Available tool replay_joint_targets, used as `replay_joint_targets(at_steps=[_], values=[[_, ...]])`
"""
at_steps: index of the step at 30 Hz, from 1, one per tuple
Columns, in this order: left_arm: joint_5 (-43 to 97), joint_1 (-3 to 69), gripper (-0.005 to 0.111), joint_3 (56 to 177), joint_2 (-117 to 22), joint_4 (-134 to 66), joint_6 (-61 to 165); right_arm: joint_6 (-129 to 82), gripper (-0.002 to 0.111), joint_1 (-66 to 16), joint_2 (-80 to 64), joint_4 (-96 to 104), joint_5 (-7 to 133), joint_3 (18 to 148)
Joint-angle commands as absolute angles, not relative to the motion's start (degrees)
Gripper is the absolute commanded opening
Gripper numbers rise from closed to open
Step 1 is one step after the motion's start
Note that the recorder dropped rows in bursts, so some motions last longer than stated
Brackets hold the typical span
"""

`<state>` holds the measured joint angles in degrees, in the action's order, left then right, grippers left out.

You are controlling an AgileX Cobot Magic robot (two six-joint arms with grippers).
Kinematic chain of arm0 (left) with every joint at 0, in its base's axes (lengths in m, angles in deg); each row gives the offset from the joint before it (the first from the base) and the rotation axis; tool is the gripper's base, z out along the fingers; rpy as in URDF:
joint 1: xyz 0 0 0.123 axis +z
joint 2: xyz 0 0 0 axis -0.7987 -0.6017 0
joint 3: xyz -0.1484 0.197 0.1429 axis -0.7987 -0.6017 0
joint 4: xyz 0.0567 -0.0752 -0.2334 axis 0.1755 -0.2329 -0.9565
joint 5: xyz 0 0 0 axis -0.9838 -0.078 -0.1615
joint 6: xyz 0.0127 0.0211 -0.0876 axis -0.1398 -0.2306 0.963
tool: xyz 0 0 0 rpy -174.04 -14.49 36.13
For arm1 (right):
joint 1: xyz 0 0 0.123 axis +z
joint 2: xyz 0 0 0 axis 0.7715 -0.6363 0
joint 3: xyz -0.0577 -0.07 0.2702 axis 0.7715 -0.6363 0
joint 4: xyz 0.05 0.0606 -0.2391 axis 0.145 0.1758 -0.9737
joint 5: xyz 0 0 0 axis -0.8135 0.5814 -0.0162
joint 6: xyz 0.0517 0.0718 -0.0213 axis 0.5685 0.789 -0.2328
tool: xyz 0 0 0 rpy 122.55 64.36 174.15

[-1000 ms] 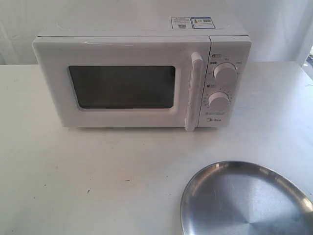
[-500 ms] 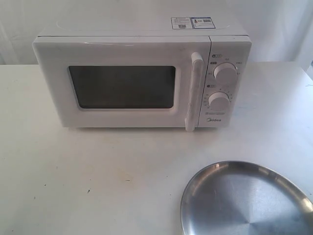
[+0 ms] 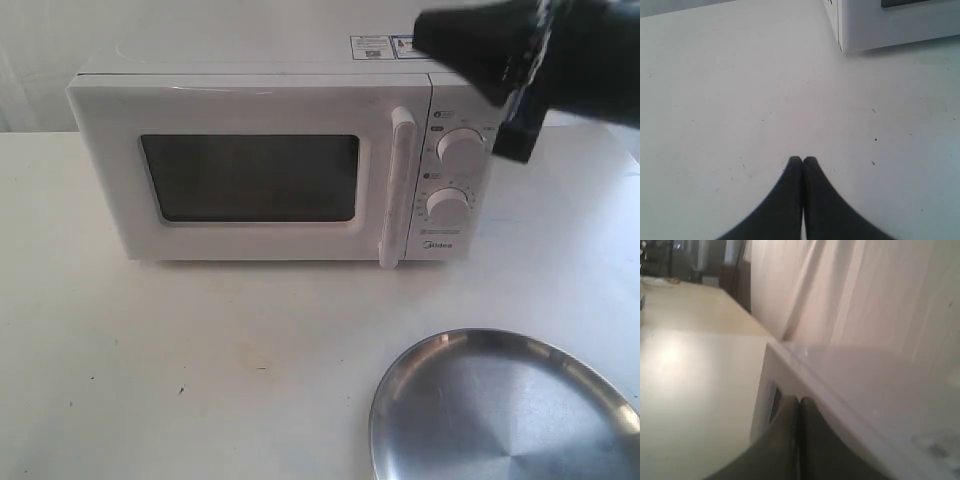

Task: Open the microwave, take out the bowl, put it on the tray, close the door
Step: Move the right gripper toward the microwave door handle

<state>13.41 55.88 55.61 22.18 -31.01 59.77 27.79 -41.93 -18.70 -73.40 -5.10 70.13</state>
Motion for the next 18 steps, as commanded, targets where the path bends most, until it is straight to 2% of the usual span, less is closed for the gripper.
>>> replay_joint_targets(at_steps=[1, 6, 18], values=[[13.4, 55.6, 0.0, 55.7, 22.3, -31.3, 59.9, 26.5, 0.0, -42.6, -29.0, -83.7, -6.6, 71.7], [13.4, 55.6, 0.0, 55.7, 22.3, -31.3, 59.9, 21.1, 0.0, -42.8, -36.0, -91.4, -6.6, 71.7], [13.4, 55.6, 0.0, 55.7, 22.3, -31.3, 59.9, 14.3, 0.0, -47.7, -41.9, -87.9, -6.6, 71.7]])
